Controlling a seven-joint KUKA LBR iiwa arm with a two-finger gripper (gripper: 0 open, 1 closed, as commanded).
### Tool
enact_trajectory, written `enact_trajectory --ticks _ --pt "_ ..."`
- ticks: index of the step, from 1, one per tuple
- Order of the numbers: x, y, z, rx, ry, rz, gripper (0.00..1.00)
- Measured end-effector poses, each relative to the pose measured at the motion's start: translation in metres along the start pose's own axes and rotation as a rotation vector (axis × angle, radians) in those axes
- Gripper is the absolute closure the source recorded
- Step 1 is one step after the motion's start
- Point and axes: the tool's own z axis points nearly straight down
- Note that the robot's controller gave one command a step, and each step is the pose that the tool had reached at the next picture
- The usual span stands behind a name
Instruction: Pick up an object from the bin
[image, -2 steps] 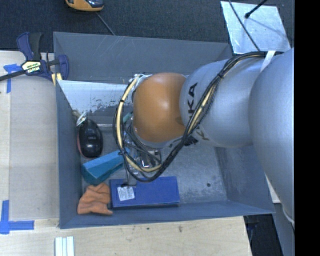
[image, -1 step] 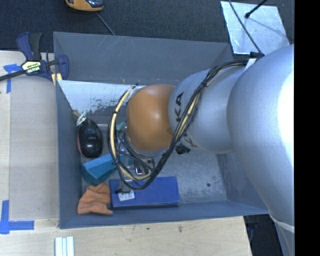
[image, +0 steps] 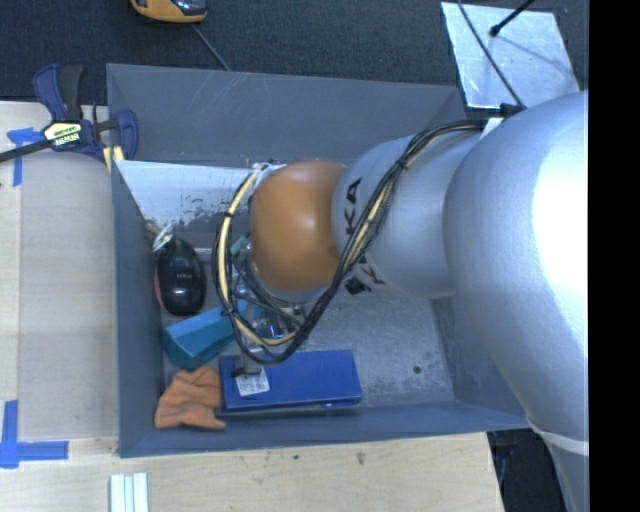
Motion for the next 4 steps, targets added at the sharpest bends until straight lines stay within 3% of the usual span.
enact_trajectory --ticks 1,2,3,4 --pt "-0.021 -0.036 -0.052 0.002 0.010 -0.004 0.00" --pt "-0.007 -0.031 -0.081 0.003 0.004 0.125 0.00" --pt "-0.008 -0.029 -0.069 0.001 0.004 0.181 0.00" --pt "-0.003 -0.020 -0.029 0.002 0.003 0.099 0.00"
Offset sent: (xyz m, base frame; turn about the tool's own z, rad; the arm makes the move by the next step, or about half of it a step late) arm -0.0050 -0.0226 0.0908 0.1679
